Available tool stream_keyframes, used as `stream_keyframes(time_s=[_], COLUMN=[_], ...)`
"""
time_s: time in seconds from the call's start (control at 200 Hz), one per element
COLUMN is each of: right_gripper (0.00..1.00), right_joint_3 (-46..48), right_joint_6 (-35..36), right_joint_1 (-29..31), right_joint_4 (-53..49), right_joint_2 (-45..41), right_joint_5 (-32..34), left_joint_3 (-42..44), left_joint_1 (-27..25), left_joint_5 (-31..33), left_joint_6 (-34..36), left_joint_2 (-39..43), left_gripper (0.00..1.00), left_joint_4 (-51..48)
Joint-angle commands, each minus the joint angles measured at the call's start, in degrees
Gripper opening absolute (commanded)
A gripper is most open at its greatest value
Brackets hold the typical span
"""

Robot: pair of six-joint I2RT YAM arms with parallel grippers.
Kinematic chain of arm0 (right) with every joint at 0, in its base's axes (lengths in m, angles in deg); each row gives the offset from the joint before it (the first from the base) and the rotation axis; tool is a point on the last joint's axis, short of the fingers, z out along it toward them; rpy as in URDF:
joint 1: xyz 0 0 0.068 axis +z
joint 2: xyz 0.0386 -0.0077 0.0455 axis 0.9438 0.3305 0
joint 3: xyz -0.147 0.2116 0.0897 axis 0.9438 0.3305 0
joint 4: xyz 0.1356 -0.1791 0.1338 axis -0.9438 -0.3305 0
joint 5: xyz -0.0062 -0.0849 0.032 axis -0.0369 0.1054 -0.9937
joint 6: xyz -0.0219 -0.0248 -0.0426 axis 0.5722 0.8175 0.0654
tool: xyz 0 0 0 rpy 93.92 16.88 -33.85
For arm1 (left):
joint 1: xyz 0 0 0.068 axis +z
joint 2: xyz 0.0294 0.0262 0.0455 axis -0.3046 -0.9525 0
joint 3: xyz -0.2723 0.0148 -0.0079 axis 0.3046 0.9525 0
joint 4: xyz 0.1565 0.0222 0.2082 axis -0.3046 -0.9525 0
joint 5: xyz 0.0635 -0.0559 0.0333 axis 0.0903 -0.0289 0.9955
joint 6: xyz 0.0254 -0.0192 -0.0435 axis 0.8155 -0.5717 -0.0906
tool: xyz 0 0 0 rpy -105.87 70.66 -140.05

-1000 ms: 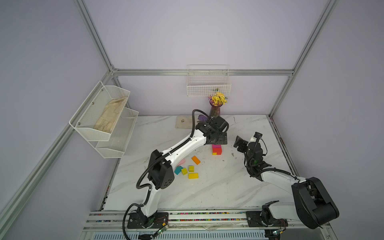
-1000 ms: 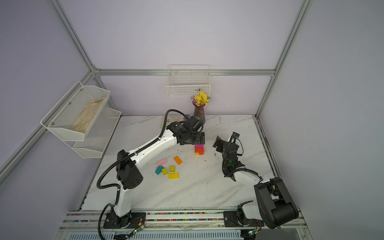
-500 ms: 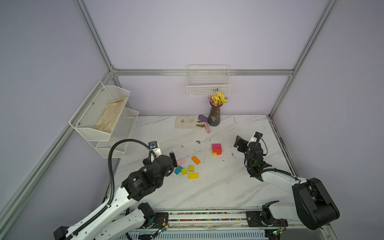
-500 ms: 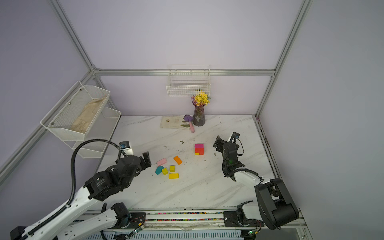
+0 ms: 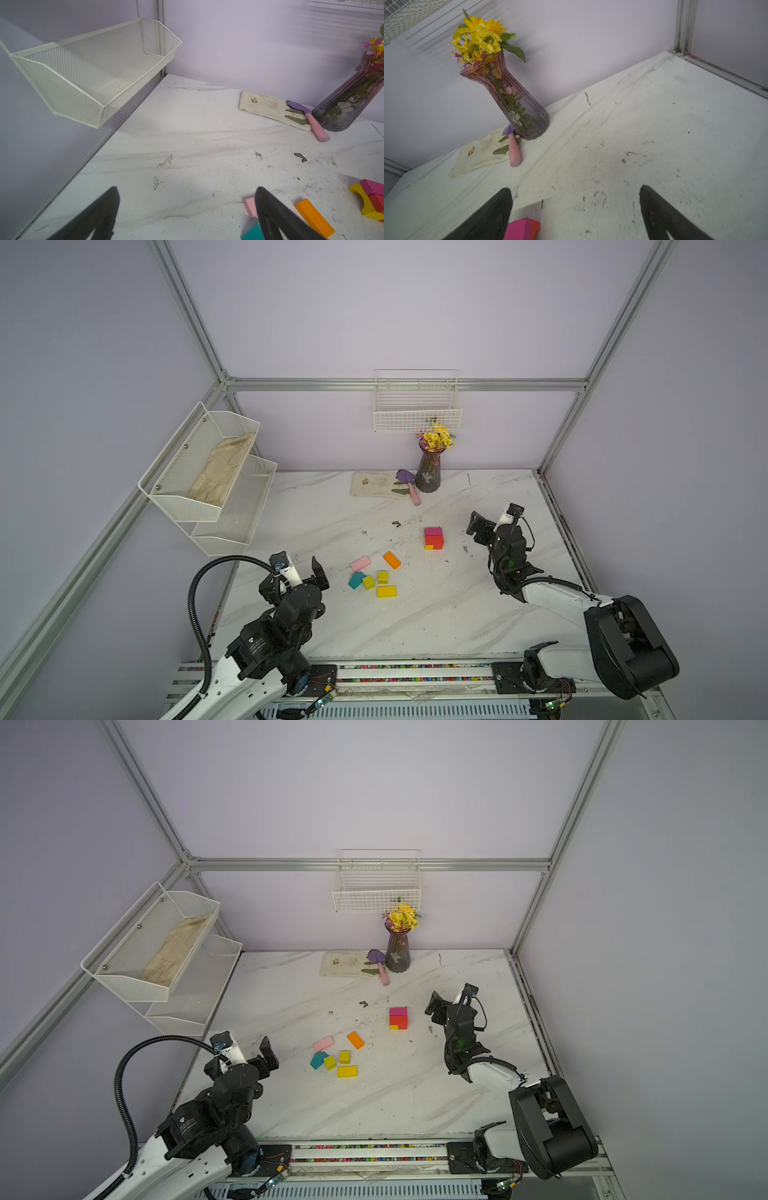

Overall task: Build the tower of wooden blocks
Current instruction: 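Withdraw the left arm back toward the robot, away from the stack, then move the right gripper over the orange block near the loose blocks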

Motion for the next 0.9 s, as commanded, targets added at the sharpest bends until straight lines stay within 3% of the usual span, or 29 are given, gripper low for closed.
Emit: stream_keyframes(time_s=[0.0, 0.15, 0.28, 0.405, 0.515, 0.675, 0.895], right_gripper=[0.97, 0.97, 0.95, 0.96, 0.93, 0.92, 0.91], right_joint_3=[-0.64, -2.33, -2.3, 0.23, -1.32, -5.35, -14.24], right_joint_6=[0.86, 0.89, 1.73, 3.21, 2.96, 3.41, 6.89], right_joint_1=[-0.13, -0.08, -0.08, -0.04, 0.95, 8.02, 19.76], right_joint_4=[0.56, -0.41, -0.53, 1.91, -2.9, -8.68, -15.31], right_joint_2=[1.21, 2.96, 3.37, -0.24, -2.79, -7.65, -2.78], right_joint_5=[-1.11, -0.56, -3.13, -7.78, -11.95, -13.31, -12.48], left_joint_3=[0.34, -3.07, -2.05, -0.74, -1.12, -2.38, -3.17], left_joint_1=[0.12, 0.58, 2.37, 7.7, 14.62, 21.16, 21.64], left_joint_5=[-0.66, -2.5, -6.83, -13.57, -21.99, -29.53, -28.72], left_joint_6=[2.88, 3.03, 4.59, 5.05, 5.34, 5.66, 5.1], left_joint_2=[-6.88, -17.4, -15.92, -12.63, -13.76, -18.35, -19.66], left_gripper=[1.0, 1.0, 1.0, 1.0, 1.0, 1.0, 1.0], left_joint_4=[5.92, 6.33, 8.1, 8.7, 8.83, 9.22, 8.31])
